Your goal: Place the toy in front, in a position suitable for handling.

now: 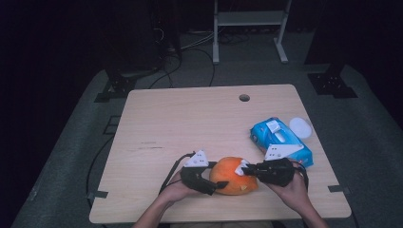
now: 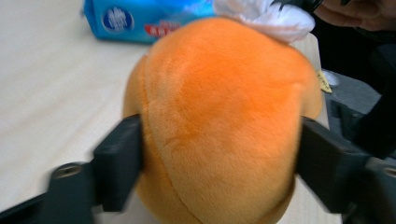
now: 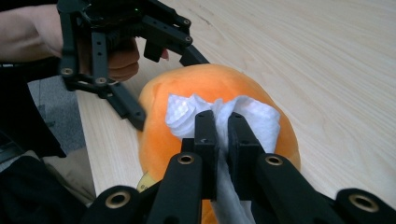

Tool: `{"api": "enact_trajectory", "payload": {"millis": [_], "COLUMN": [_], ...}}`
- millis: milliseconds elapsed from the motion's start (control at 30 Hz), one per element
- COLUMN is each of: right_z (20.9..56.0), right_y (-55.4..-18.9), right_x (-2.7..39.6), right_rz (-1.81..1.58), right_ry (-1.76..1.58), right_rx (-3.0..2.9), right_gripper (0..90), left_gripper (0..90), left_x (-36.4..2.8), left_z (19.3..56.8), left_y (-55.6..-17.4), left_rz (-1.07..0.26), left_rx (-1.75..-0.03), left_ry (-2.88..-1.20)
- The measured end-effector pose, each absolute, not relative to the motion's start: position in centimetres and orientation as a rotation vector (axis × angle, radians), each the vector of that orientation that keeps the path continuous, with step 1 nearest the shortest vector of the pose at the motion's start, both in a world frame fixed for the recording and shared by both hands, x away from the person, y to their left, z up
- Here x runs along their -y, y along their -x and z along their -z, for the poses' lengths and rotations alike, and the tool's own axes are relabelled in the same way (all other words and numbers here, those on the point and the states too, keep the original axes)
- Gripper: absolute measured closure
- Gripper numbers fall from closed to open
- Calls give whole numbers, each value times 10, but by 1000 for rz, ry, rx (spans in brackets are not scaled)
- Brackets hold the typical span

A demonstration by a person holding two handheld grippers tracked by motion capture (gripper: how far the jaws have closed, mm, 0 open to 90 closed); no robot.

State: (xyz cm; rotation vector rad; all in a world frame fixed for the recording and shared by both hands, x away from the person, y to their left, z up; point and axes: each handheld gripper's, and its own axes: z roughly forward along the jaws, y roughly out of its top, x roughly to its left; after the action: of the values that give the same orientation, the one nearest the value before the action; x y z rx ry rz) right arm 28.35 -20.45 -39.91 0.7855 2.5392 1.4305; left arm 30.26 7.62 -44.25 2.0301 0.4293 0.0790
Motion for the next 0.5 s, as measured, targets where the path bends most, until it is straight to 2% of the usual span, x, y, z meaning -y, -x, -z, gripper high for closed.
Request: {"api": "enact_trajectory", "payload": {"millis": [100,233,300,433,500], "right_z": [396,393,396,402,403], "right_y": [-282,-281,-283,-286,-288], "right_x": [204,204,203,201,203], "right_rz": [-1440,-1463,-1458,-1432,-1428], "right_ry": [-783,-780,-784,-799,-812], "right_rx": [-2520,-2494,-2506,-2533,-2535], "right_gripper": [835,835,836,836,835], "left_gripper": [311,313,276,110,91], "left_x": [-78,-80,-80,-81,-82], "left_z": [434,425,430,437,440], "left_y": [-301,-298,-299,-303,-306], "left_rz": [-152,-255,-248,-210,-151], "left_rx": [-377,-317,-322,-388,-453], "left_ry": [-2008,-2022,-2049,-2044,-2036]}}
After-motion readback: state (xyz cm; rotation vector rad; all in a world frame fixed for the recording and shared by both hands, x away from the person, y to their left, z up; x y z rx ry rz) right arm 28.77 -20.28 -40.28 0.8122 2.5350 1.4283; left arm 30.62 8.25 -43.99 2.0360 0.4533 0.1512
